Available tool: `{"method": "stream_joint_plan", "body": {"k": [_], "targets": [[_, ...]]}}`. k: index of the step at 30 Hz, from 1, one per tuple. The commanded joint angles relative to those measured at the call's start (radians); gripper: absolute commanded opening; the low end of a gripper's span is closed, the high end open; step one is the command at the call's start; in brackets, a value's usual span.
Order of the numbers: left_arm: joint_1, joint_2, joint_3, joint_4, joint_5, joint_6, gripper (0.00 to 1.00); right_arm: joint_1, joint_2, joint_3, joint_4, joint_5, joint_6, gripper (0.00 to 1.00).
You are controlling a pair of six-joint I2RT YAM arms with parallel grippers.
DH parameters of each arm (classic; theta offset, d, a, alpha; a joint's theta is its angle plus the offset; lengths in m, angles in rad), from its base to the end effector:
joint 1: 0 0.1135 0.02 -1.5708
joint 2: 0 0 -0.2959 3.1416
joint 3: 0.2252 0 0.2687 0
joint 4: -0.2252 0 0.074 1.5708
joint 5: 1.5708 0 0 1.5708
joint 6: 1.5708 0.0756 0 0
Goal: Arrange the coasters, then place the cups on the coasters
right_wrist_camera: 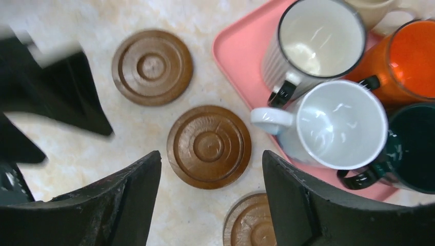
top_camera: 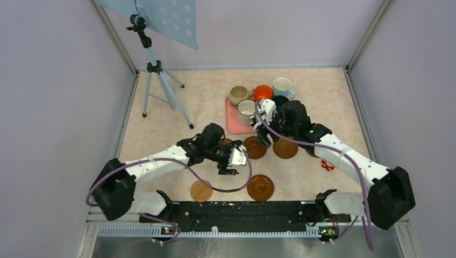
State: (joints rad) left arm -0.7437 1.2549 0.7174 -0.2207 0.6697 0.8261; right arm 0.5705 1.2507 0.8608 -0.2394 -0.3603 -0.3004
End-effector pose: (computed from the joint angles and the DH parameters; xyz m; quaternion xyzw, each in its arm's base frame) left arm 0.1747 -0.2245 0.2206 0.7050 0.5220 -0.2862 0.3854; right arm 0.2457 0.1893 0.2651 -0.4435 0.7607 0.2183 0.4207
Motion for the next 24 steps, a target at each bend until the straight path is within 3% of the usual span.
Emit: {"method": "stream_joint_plan", "body": {"k": [1,9,16,24], "targets": [[-0.162,0.179,0.156,0.030,-0.076,-0.093,0.81,-0.030,-0.074,0.106,-0.023,0.043,0.128,0.72],[-0.312,0.450,0.345,0.053,-0.107,-0.165,0.78,-0.241,-0.064,0.205,-0.028,0.068,0.391,0.72],[-0.356,0.541,0.378,-0.005,-0.038,-0.125,0.77,-0.272,-0.063,0.233,-0.069,0.096,0.355,0.72],[-0.359,0.621,0.416,-0.097,-0.185,-0.166,0.72,-0.273,-0.074,0.205,-0.059,0.089,0.337,0.71]]}}
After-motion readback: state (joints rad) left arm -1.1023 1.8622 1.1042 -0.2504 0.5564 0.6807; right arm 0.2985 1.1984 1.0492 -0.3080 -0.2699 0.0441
